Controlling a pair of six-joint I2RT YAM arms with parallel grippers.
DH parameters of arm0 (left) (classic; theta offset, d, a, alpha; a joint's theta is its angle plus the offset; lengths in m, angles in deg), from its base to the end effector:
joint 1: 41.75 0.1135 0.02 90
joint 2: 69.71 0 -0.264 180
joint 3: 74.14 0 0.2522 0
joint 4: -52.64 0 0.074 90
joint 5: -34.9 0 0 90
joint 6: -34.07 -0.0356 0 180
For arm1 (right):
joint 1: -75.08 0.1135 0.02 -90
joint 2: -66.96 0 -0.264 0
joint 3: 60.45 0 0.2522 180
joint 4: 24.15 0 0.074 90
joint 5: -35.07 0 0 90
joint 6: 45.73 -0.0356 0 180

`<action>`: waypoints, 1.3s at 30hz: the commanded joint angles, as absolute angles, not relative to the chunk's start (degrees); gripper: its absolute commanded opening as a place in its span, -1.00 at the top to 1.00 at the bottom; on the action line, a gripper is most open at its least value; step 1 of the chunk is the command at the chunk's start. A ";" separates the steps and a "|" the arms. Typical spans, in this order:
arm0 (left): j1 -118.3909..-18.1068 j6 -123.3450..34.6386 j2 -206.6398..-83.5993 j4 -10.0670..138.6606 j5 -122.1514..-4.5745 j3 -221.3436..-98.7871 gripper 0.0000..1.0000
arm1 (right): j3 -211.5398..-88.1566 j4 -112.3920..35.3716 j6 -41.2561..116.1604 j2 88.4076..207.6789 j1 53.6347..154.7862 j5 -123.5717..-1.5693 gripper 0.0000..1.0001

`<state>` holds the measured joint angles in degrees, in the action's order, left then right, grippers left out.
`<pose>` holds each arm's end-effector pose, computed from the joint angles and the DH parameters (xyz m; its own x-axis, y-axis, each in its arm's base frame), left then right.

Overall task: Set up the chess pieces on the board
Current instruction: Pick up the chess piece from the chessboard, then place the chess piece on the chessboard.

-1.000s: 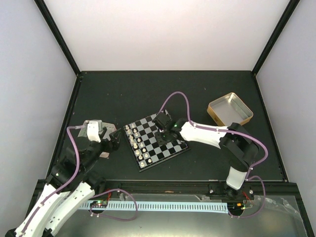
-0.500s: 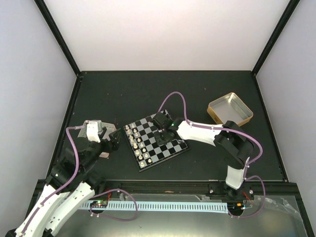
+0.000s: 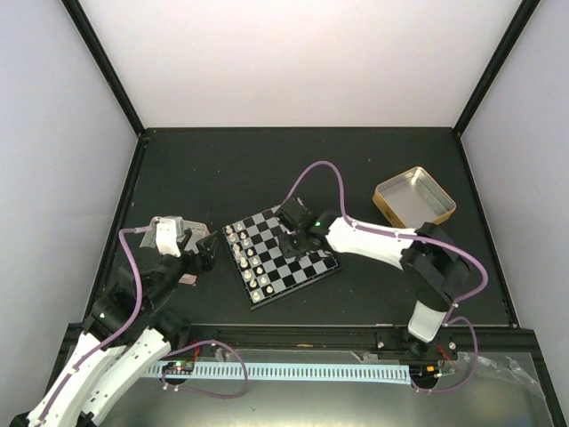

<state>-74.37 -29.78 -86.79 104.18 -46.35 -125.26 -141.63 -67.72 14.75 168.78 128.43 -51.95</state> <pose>0.0709 -0.0390 0.2994 -0.4083 -0.2558 -0.8763 0.2569 0.8889 -0.3793 0.2150 0.2859 0.1844 -0.8558 -0.3259 -0.4017 -0.4206 0.8905 0.1736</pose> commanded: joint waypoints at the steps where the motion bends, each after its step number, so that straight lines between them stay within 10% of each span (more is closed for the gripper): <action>1: -73.94 -30.39 -86.30 104.77 -46.62 -125.25 -0.71 | -140.48 -65.08 14.69 162.33 128.62 -48.71 0.90; 39: -73.99 -30.41 -86.48 104.83 -46.41 -125.16 -0.71 | -137.84 -63.21 12.08 170.24 123.66 -42.15 0.85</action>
